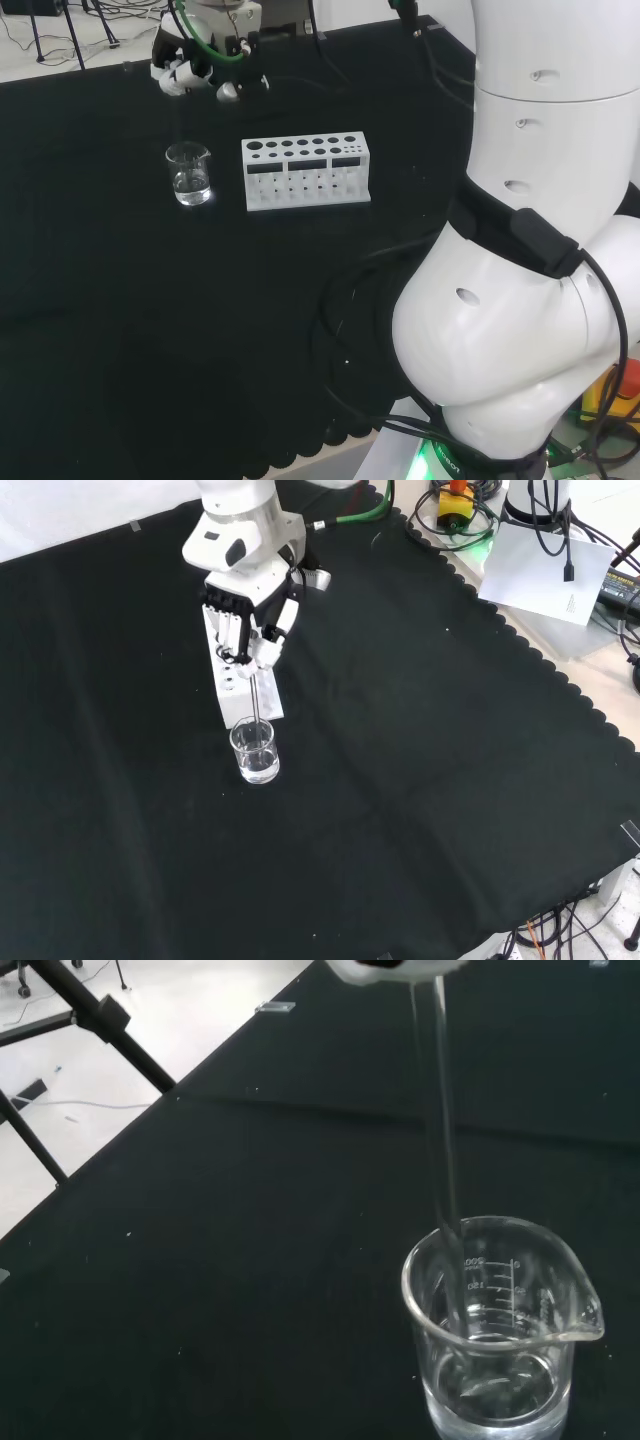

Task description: Stir in the beaker to the left of the white test tube rack with the glass rod.

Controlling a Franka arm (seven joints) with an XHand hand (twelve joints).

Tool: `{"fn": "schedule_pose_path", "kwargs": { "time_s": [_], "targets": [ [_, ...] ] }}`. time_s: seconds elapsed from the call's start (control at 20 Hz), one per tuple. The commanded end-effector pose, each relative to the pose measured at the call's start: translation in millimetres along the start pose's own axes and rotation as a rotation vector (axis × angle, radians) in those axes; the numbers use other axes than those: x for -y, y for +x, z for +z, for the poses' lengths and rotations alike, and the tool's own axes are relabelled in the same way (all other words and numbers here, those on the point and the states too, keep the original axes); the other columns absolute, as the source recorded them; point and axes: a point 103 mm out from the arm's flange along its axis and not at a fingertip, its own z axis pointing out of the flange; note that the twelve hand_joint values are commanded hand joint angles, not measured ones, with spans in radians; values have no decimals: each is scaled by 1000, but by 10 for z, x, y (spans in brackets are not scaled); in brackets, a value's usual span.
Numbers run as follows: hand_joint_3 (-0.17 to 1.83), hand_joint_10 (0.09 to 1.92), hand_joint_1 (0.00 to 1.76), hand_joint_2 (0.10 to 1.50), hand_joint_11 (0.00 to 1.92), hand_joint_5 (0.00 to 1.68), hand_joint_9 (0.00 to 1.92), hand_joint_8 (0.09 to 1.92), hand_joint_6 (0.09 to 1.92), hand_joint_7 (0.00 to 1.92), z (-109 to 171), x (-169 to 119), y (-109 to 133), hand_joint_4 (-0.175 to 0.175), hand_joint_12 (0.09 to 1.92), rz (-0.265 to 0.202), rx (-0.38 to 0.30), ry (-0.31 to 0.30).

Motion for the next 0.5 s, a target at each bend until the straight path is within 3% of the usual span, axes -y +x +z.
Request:
{"fn": "schedule_pose_path", "kwargs": {
  "time_s": [0.05,0.3,0.5],
  "targets": [
    [2,884,1299,1069,1616,1085,1561,1110,533,1111,78,-39,90,-175,752,-29,15,25],
    [2,885,1299,1069,1616,1086,1562,1109,531,1111,89,-162,113,-175,754,-5,21,20],
    [1,885,1299,1069,1616,1086,1562,1109,530,1111,62,-203,-12,-175,754,7,15,12]
  ]
}}
